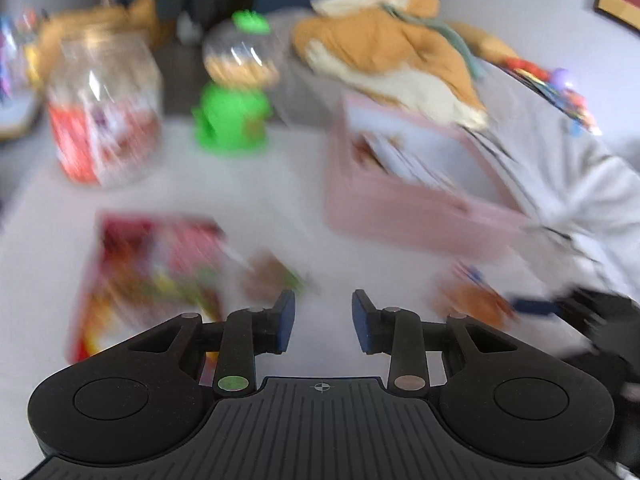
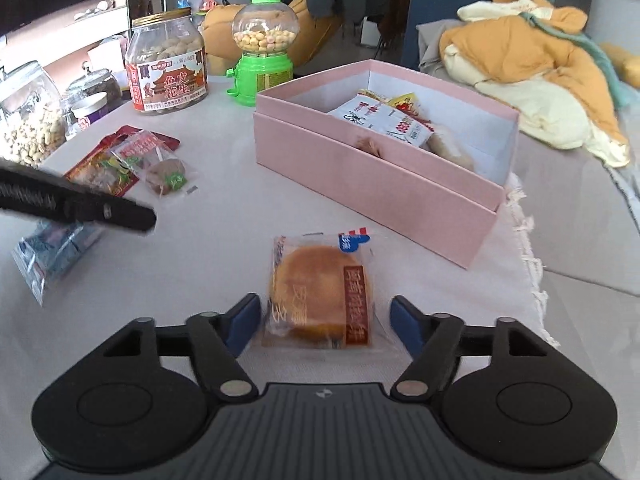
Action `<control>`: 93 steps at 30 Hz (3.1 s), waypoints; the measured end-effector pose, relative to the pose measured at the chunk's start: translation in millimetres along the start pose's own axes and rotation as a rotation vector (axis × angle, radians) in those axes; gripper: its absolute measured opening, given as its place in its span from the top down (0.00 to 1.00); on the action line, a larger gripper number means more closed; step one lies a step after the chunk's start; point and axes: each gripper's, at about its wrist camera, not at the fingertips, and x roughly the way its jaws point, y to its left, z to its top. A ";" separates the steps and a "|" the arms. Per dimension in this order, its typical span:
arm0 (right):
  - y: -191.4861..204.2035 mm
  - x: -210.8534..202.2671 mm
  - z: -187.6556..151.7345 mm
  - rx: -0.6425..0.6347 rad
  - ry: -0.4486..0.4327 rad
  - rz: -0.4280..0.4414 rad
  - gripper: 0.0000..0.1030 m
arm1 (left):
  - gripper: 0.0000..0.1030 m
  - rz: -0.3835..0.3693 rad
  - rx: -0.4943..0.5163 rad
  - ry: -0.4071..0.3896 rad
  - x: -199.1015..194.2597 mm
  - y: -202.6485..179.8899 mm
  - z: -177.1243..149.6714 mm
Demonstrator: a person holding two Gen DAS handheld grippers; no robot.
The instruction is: Organize snacks
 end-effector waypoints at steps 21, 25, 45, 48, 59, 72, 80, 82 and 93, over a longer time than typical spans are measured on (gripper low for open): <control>-14.2 -3.7 -20.6 0.115 -0.046 0.016 0.08 | 0.66 -0.006 0.028 0.103 11.2 -28.5 -20.9; -14.2 -3.5 -20.7 0.119 -0.045 0.010 0.07 | 0.66 -0.016 0.096 0.131 8.1 -44.5 -25.0; -15.3 -0.1 -19.4 0.135 -0.033 -0.011 0.00 | 0.64 -0.090 0.498 0.113 54.7 -94.8 11.5; -15.2 -0.2 -19.5 0.135 -0.033 -0.010 0.00 | 0.65 -0.090 0.486 0.128 58.4 -97.8 14.2; -15.4 -0.2 -19.5 0.135 -0.034 -0.008 0.00 | 0.57 -0.131 0.470 0.172 56.0 -103.5 9.9; -16.1 -0.4 -19.7 0.134 -0.034 -0.007 0.00 | 0.53 -0.096 0.433 0.205 65.3 -109.3 7.6; -16.2 -0.4 -19.8 0.135 -0.033 -0.006 0.00 | 0.59 -0.037 0.299 0.151 26.7 -105.1 -22.8; -14.2 -0.1 -20.1 0.118 -0.029 -0.010 0.00 | 0.59 -0.006 0.238 0.161 16.5 -97.5 -26.9; -18.2 2.9 -15.9 0.092 -0.006 0.021 0.00 | 0.59 0.082 0.153 0.141 -10.3 -70.0 -47.9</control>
